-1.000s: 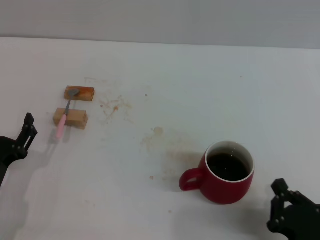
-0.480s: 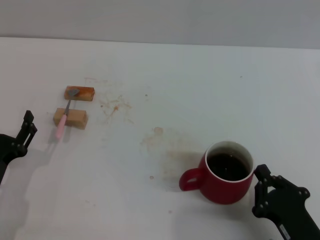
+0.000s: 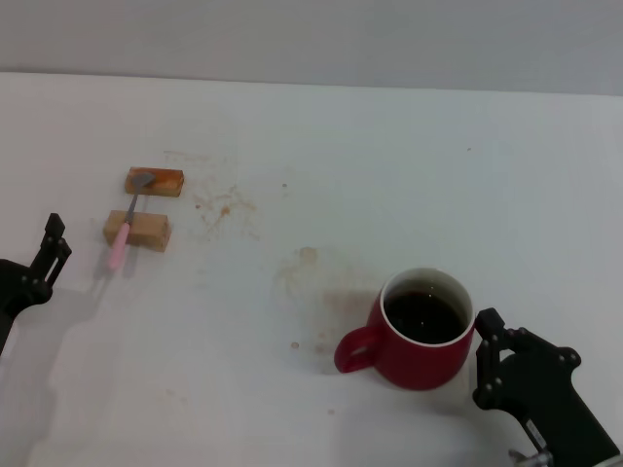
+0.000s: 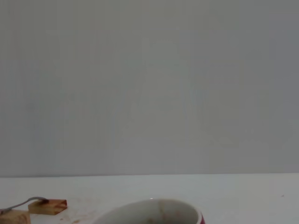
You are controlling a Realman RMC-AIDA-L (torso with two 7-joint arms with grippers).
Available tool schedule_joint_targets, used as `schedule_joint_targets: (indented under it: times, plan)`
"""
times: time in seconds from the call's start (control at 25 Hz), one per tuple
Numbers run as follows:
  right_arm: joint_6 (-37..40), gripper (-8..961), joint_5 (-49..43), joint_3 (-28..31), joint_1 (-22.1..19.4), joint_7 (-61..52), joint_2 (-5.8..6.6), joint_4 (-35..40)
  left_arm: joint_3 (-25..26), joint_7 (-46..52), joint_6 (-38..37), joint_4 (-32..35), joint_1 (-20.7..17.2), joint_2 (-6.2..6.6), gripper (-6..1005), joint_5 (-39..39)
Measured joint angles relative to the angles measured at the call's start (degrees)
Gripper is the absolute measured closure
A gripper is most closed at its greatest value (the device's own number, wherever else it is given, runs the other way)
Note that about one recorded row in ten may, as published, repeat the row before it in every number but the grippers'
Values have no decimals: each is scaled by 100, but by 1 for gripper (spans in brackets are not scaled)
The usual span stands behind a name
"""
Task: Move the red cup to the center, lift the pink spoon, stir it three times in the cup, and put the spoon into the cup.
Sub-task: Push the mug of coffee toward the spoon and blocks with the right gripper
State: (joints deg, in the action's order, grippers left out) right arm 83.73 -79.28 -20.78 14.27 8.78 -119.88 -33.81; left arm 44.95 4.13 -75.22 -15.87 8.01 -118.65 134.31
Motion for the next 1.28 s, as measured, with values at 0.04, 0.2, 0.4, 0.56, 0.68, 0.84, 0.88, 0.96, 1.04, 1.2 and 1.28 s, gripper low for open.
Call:
schedule_joint_targets:
  times: [0.04, 0.2, 0.4, 0.56, 0.68, 0.84, 0.88, 0.96, 1.04, 1.2, 1.28]
  plan:
    - [-34, 952, 0, 13, 24, -2, 0, 15, 1, 0, 0, 4, 11, 0, 183, -1]
    - [-190, 952, 0, 63, 170, -7, 0, 68, 8, 0, 10, 20, 33, 0, 183, -2]
    - [-323, 952, 0, 103, 345, -8, 0, 104, 37, 0, 13, 23, 37, 0, 183, -2]
    - [-258, 952, 0, 122, 294, -7, 0, 50, 39, 0, 23, 23, 42, 0, 183, -2]
    - [-129, 952, -17, 87, 121, 15, 0, -40, 29, 0, 38, 23, 43, 0, 183, -1]
    - [-67, 952, -422, 88, -202, 25, 0, -133, 27, -5, 57, 23, 51, 7, 183, -1]
    - [-74, 952, -527, 106, -289, 28, 0, -138, 30, -12, 58, 24, 55, 8, 183, -1]
    - [-92, 952, -618, 119, -397, 31, 0, -152, 38, -30, 60, 29, 62, 9, 183, -1]
    - [-100, 952, -642, 88, -457, 33, 0, -195, 39, -37, 60, 31, 68, 9, 183, 0]
    - [-153, 952, -746, 47, -496, 37, 0, -288, 40, -40, 61, 31, 69, 9, 184, 6]
    - [-242, 952, -875, 38, -504, 37, 0, -303, 35, -41, 61, 32, 69, 9, 184, 10]
